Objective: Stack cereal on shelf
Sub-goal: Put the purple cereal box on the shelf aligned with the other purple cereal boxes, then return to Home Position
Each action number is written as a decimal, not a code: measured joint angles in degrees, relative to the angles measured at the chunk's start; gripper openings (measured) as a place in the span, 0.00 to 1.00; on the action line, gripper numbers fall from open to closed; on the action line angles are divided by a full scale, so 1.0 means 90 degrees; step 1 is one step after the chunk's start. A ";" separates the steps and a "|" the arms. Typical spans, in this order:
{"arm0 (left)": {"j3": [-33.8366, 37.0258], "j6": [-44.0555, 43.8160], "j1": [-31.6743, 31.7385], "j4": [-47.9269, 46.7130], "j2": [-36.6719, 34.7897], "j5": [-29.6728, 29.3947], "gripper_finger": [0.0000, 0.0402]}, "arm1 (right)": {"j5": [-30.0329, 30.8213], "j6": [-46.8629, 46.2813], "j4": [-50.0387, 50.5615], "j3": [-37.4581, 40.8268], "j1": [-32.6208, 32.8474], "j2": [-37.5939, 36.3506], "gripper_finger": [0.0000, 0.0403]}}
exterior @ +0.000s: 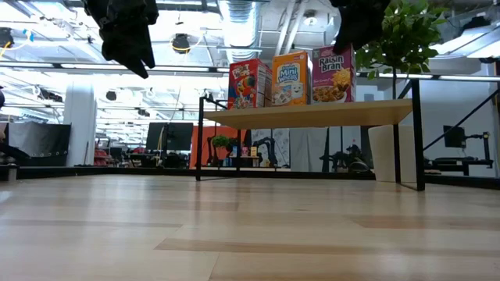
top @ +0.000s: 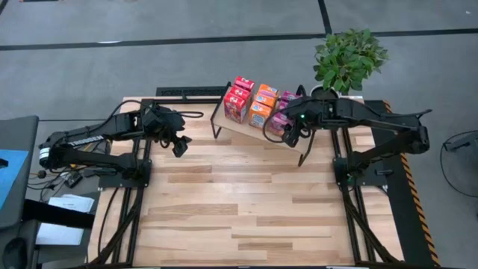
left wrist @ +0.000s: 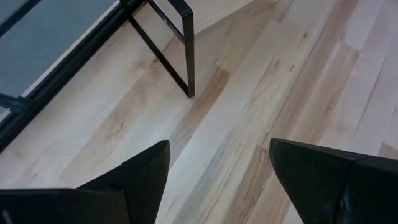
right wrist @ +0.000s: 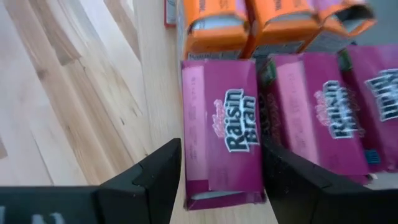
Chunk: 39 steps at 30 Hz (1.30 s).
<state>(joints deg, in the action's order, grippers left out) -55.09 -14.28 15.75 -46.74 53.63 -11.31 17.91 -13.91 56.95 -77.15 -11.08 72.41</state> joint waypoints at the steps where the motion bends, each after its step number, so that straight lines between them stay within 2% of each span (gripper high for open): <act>1: 0.0000 0.0001 0.0002 -0.0008 0.0000 -0.0001 0.66 | 0.0000 0.0000 0.0025 0.0003 -0.0010 -0.0026 0.59; 19: 0.0000 0.0007 0.0001 -0.0034 0.0000 -0.0005 0.66 | 0.0150 -0.0238 0.0049 -0.0155 0.0033 -0.0946 0.58; 28: 0.0000 0.0026 0.0002 0.0193 0.0000 0.0034 0.66 | 0.0000 -0.0146 -0.0091 0.0075 0.0733 -0.1255 0.53; 35: 0.0000 -0.0011 0.0001 0.0793 0.0000 -0.0359 0.66 | 0.0042 0.0227 -0.0899 0.0639 0.0943 -0.2075 0.48; 39: 0.0000 -0.0148 0.0002 0.0762 0.0000 -0.0471 0.66 | 0.0373 -0.0119 -0.1083 0.0703 0.0936 -0.2595 0.44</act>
<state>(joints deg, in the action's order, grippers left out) -55.09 -15.62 15.77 -39.89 53.63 -15.55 21.27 -14.98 47.20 -70.82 -2.66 49.05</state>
